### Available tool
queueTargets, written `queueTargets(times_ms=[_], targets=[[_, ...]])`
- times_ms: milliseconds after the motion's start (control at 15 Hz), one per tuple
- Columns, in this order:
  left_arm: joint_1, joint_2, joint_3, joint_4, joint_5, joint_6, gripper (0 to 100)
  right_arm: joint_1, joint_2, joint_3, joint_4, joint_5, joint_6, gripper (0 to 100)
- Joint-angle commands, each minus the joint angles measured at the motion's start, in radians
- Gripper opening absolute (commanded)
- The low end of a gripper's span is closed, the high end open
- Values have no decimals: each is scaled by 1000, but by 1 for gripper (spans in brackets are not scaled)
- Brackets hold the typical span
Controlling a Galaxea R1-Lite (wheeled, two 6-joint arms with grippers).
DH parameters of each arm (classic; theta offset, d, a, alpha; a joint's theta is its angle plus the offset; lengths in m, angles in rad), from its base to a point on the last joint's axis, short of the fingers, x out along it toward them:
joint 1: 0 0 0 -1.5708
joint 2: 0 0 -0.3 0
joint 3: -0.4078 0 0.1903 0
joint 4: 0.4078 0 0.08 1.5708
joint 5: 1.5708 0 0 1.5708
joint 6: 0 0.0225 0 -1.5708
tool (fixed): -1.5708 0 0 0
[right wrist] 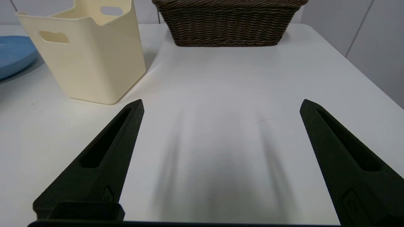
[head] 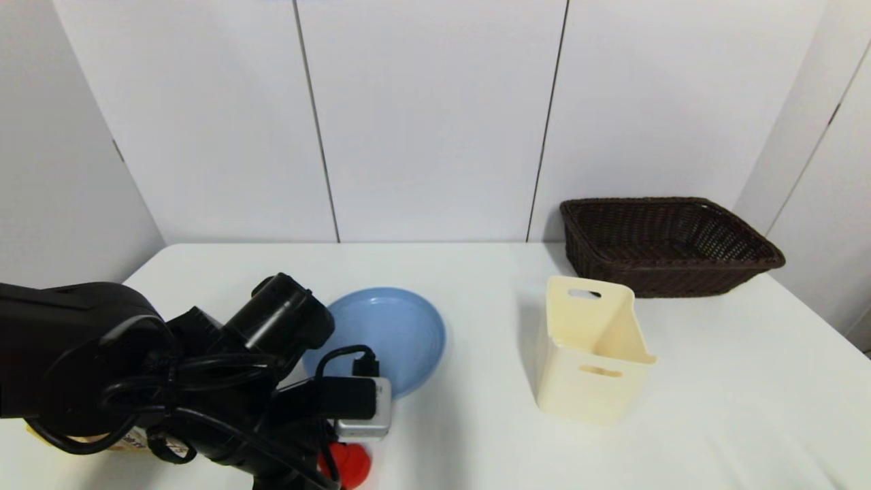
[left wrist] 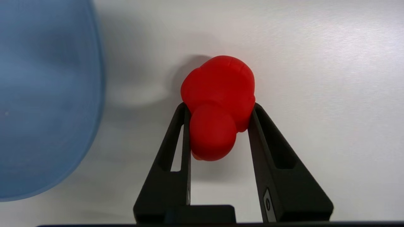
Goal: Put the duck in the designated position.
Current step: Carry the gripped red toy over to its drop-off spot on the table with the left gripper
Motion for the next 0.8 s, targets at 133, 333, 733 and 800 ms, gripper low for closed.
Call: queueTargets(times_ms=[133,333,733,800], targets=[[12,42,-35,8,-1,5,0,0,0,8,0,0,0,100],[12,59,-47,8,-1,-1,0,0,2,8,0,0,0,100],[25,69,-47,10,-4,3,100,0,2,8,0,0,0,100],[26,68,-47,13,-6,3,100,0,2,9,0,0,0,100]])
